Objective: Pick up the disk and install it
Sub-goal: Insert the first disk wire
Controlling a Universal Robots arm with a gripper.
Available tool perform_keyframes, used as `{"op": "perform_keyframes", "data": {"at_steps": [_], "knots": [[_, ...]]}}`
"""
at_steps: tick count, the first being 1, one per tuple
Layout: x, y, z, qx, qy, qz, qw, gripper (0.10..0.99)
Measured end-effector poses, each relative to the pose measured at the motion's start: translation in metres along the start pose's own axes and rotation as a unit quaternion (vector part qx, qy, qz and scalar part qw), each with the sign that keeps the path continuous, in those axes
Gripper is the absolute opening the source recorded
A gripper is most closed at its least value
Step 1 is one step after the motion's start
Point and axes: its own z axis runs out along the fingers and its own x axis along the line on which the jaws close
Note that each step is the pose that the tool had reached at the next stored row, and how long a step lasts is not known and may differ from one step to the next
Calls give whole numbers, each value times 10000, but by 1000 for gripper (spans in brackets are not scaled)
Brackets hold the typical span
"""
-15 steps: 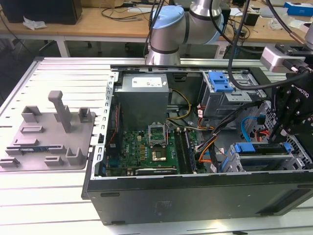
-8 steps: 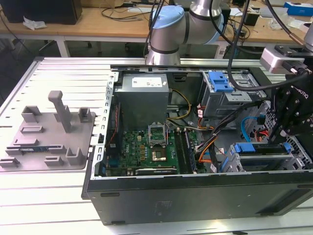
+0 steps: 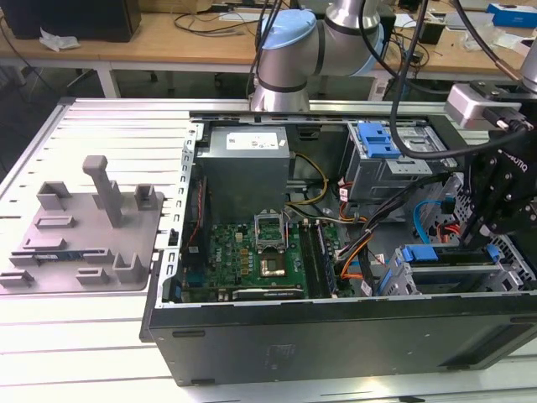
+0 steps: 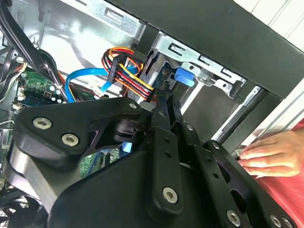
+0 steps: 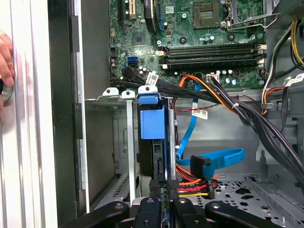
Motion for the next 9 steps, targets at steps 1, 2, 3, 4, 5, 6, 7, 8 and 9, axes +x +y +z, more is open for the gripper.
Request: {"op": "perform_keyframes", "data": {"at_steps": [1,2,3,4,5,6,7,8,9], "knots": [[0,0,4,0,0,0,10000,165],[0,0,9,0,0,0,10000,165],[0,0,14,0,0,1,10000,165],[0,-1,19,0,0,1,10000,165],[-1,-2,22,0,0,1,10000,165],[-1,-4,25,0,0,0,10000,165],[-1,-5,27,0,0,0,10000,165],[-2,-6,29,0,1,0,10000,165],[-3,-6,36,0,0,0,10000,165]]}}
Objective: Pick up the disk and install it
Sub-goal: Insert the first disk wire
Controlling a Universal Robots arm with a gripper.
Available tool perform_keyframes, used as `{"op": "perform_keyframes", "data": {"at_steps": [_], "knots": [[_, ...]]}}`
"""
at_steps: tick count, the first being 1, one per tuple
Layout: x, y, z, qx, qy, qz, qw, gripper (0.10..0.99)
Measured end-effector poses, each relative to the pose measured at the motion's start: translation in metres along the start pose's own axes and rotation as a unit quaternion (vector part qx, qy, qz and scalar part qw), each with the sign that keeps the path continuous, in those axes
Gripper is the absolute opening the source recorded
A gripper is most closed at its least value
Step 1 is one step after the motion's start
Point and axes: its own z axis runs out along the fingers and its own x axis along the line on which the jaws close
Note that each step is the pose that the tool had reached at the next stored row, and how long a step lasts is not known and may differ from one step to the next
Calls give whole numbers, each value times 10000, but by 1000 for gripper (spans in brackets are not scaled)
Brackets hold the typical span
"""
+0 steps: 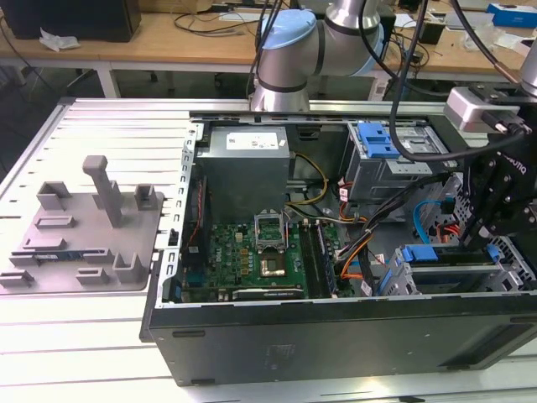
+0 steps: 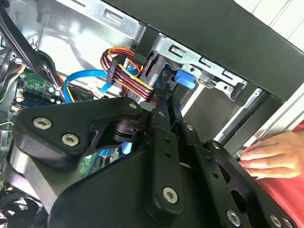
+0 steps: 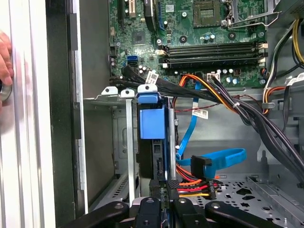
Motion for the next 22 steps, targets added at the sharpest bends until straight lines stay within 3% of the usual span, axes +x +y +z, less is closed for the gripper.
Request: {"op": "perform_keyframes", "data": {"at_steps": [12,13,14,17,22], "knots": [[-7,0,53,-2,-7,0,10000,176],[-4,0,30,-2,-10,0,10000,176],[7,0,-59,0,0,0,10000,235],[26,0,-206,0,0,0,10000,302],[26,0,-209,0,-1,0,10000,302]]}}
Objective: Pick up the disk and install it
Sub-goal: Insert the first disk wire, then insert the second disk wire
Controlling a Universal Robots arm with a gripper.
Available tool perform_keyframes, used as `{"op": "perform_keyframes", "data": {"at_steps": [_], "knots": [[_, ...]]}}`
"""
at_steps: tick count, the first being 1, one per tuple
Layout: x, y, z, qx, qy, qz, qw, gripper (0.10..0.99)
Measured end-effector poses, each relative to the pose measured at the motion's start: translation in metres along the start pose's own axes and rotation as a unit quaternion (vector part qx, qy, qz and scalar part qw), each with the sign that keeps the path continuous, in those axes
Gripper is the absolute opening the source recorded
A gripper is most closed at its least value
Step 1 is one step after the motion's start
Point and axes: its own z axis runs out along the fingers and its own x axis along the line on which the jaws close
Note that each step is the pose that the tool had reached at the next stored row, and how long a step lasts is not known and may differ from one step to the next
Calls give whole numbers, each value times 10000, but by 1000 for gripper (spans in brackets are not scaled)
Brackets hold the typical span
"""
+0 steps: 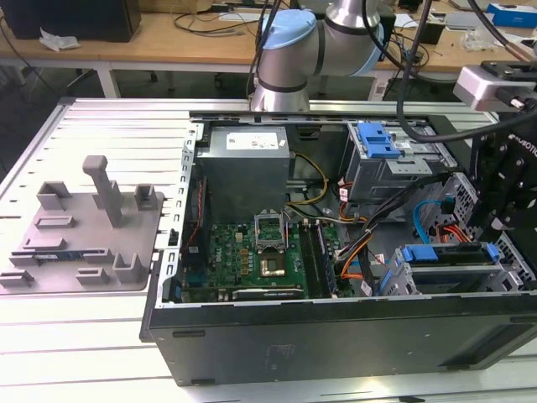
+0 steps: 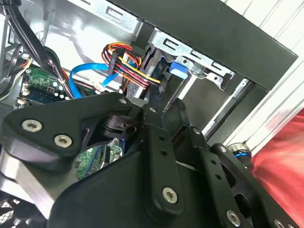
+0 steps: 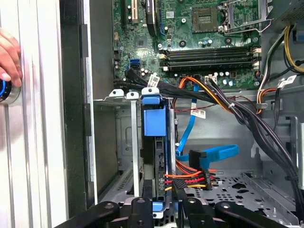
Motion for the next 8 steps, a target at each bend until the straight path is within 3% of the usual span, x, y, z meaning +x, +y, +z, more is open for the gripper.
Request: {"op": "perform_keyframes", "data": {"at_steps": [8], "knots": [[0,0,0,1,0,0,10000,302]]}}
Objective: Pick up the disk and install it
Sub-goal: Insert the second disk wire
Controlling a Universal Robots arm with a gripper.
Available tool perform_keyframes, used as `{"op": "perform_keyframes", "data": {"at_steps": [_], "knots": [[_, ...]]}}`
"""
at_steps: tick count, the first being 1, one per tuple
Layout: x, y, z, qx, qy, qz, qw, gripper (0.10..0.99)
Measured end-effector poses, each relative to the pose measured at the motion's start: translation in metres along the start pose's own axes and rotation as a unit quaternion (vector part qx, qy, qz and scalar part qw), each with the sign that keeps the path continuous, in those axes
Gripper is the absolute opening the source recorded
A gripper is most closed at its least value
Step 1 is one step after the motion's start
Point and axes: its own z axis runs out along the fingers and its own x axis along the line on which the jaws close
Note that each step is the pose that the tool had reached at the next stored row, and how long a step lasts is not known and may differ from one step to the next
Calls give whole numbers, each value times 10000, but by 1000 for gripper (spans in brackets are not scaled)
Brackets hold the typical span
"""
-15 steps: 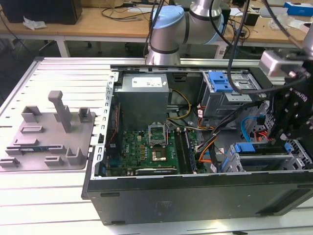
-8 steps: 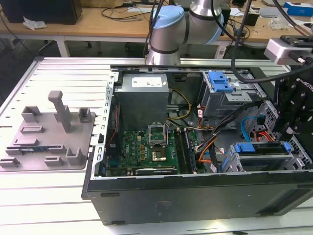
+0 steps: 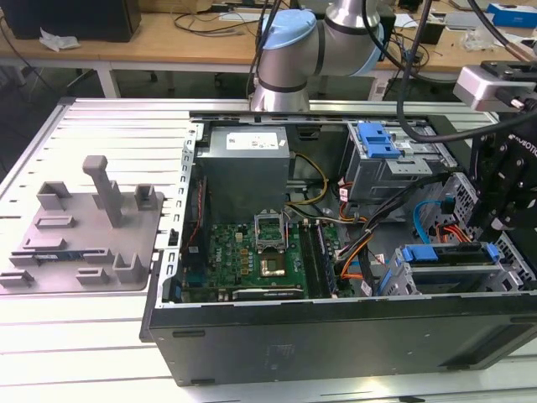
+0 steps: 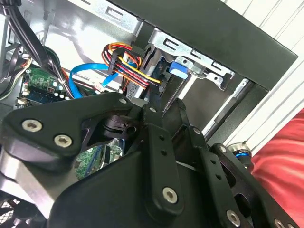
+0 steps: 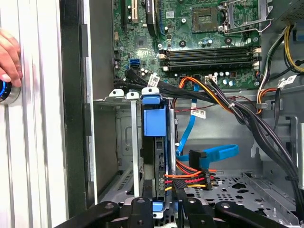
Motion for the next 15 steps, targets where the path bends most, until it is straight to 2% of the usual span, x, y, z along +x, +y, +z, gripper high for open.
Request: {"op": "perform_keyframes", "data": {"at_steps": [6,7,9,10,11,12,13,15], "knots": [[-1,0,0,1,0,0,10000,302],[-17,1,-2,1,18,0,10000,302],[-144,6,-20,9,220,0,9998,302],[-180,7,-25,12,285,1,9996,302],[-275,11,-54,20,498,1,9988,302],[-322,15,-82,25,619,2,9981,302],[-362,55,-151,76,720,11,9974,302],[-380,75,-163,128,720,21,9973,302]]}}
